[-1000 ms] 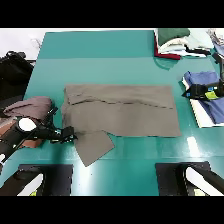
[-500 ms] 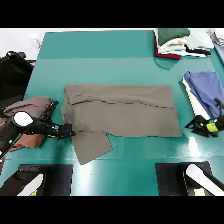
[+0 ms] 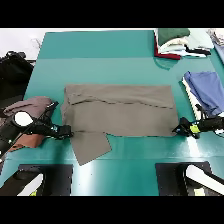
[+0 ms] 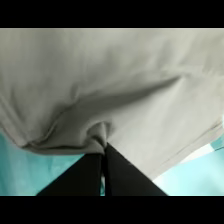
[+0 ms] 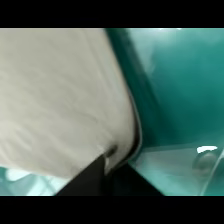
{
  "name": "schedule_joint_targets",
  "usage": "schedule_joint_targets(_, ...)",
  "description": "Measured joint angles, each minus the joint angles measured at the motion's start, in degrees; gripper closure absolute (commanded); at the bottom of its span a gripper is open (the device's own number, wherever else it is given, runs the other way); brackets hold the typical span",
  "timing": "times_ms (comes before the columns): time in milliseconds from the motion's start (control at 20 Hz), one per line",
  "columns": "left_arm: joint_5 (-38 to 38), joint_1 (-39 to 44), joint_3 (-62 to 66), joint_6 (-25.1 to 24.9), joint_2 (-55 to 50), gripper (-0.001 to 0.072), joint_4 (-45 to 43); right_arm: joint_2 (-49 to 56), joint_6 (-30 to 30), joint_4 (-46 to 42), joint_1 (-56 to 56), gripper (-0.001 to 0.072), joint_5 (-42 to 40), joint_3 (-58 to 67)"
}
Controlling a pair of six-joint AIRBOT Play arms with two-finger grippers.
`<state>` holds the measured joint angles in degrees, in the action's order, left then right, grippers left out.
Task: Fold the shirts.
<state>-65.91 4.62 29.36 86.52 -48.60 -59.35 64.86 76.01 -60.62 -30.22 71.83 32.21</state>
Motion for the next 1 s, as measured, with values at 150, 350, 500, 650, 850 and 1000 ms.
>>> schedule_joint_targets(150,-2.34,0.00,0.15,0.55,3.10,0.0686,-1.44,-3.98,-0.09,-3.32,2.89,0.0697,0.50,2.14)
schedule_joint_targets(350,-9.09,0.00,0.24,3.21,11.82,0.0684,-3.26,-12.22,-0.07,-9.66,4.26,0.0697,7.26,6.38)
schedule_joint_targets(500,-14.58,0.00,1.05,4.22,16.68,0.0684,-3.85,-18.27,-0.04,-12.26,4.55,0.0698,10.86,8.37)
schedule_joint_targets(650,-13.53,0.02,3.96,4.22,17.40,0.0684,-4.52,-21.00,0.35,-13.18,4.72,0.0698,11.17,9.18)
schedule_joint_targets(850,-6.75,0.02,11.02,2.12,10.21,0.0683,-6.47,-17.59,0.85,-10.93,4.85,0.0698,9.44,11.98)
schedule_joint_targets(1000,-0.83,0.02,17.81,-0.35,0.04,0.0682,-7.28,-11.19,1.07,-8.70,6.95,0.0698,6.91,17.07)
